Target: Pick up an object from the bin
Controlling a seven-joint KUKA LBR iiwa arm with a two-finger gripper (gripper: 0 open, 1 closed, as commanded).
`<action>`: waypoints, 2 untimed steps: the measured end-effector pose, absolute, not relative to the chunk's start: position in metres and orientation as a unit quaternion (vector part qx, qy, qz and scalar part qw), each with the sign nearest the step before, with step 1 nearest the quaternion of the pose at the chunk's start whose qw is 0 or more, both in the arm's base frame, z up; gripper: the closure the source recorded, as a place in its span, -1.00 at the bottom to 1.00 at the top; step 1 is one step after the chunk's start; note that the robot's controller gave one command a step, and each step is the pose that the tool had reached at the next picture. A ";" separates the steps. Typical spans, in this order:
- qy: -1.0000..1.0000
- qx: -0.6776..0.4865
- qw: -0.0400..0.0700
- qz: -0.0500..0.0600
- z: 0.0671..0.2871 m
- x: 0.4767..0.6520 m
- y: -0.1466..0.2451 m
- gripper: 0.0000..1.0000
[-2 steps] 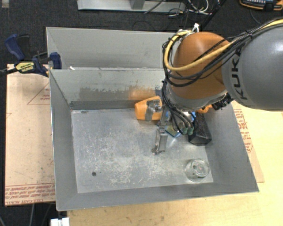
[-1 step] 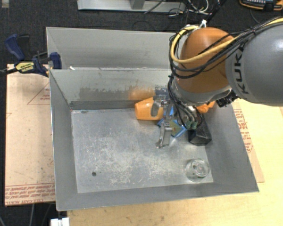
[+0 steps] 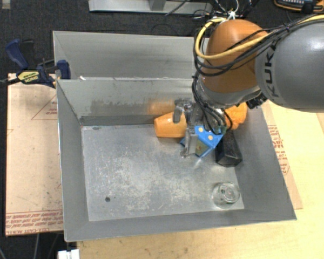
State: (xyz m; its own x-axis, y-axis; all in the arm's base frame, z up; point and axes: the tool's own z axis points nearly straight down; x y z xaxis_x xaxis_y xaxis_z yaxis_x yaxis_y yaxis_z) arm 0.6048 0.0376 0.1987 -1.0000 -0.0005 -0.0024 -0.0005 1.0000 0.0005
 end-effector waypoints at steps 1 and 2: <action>1.000 -0.027 0.004 0.001 0.170 0.604 0.029 -1.00; 0.998 0.060 0.003 0.001 0.130 0.603 0.031 -1.00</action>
Offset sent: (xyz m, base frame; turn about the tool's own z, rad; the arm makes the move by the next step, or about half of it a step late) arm -0.0023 -0.0003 -0.0950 0.1642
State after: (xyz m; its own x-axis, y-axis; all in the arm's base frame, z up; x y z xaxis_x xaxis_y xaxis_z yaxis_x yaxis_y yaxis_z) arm 0.6026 0.0309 0.1296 -0.9927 0.1202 -0.0056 0.1202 0.9928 0.0022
